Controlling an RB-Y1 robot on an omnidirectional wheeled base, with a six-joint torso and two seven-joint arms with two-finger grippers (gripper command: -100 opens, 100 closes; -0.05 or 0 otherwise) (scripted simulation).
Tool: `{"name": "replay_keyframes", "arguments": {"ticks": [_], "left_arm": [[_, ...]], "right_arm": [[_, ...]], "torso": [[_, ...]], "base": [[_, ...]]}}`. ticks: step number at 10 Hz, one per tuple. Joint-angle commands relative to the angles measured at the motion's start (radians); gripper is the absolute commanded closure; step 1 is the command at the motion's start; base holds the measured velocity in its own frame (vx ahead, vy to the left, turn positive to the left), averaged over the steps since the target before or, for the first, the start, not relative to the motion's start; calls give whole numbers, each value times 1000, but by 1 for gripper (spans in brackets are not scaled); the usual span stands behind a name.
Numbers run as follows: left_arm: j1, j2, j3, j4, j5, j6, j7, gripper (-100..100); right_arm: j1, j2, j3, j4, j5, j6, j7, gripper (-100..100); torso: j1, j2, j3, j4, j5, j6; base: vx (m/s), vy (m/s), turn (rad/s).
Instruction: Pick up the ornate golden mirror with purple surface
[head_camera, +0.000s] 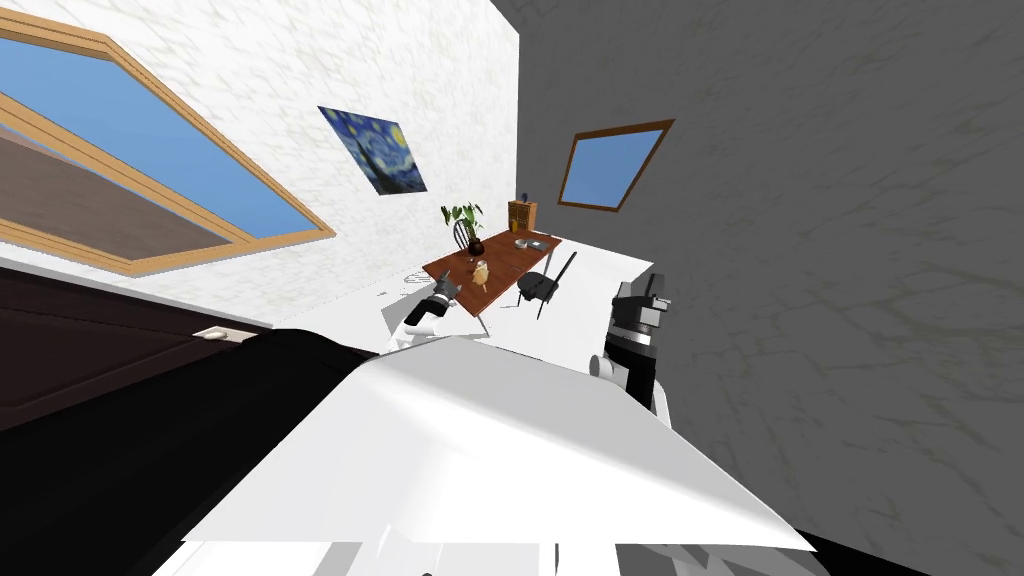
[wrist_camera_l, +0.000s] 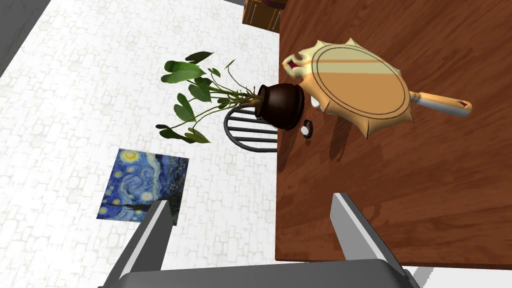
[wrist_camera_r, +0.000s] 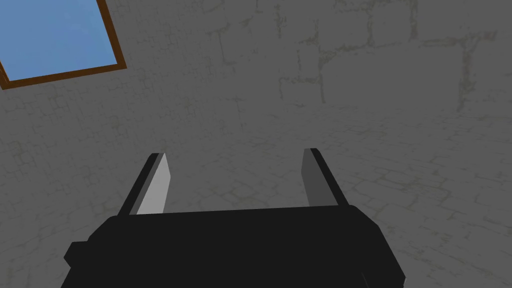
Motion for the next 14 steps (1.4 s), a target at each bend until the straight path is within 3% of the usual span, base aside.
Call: {"name": "replay_keyframes", "arguments": {"ticks": [1,2,3,4,5,7,8,9,10,12,13,14], "left_arm": [[-7,4,9,4,9,50,23,-100],[-7,4,9,4,9,62,23,-100],[-16,17,25,20,31,102,64,-100],[-16,17,25,20,31,128,64,-100],[-26,31,42,37,56,154,105,-100],[-26,31,42,37,56,193,105,-100],[-37,46,58,54,81,229,146,-100],[-37,46,58,54,81,256,146,-100],[-48,60,73,71,108,283,187,-100],[-48,60,73,71,108,323,187,-100],[-59,75,88,88,136,360,227,-100],[-59,75,88,88,136,386,227,-100]], "right_arm": [[0,0,0,0,0,0,0,0],[0,0,0,0,0,0,0,0],[0,0,0,0,0,0,0,0],[0,0,0,0,0,0,0,0],[0,0,0,0,0,0,0,0],[0,0,0,0,0,0,0,0],[0,0,0,0,0,0,0,0],[0,0,0,0,0,0,0,0],[0,0,0,0,0,0,0,0],[0,0,0,0,0,0,0,0],[0,0,0,0,0,0,0,0],[0,0,0,0,0,0,0,0]], "torso": [[0,0,0,0,0,0],[0,0,0,0,0,0],[1,-1,0,0,0,0],[0,-1,0,0,0,0],[0,-1,0,0,0,0],[0,-1,0,0,0,0],[1,-1,-1,0,0,0],[1,-1,-1,0,0,0],[1,-1,-1,0,0,0],[1,-1,-1,0,0,0],[1,-1,-1,0,0,-1],[1,-1,-1,0,0,0]], "base": [[-12,-15,-43],[-5,-6,10],[-7,-13,-82],[-6,-11,-61],[-6,-15,-95],[-2,-5,-26],[0,-9,-85],[2,-6,-54],[6,-10,-90],[2,-3,-22],[7,-4,-79],[8,-1,-50]]}}
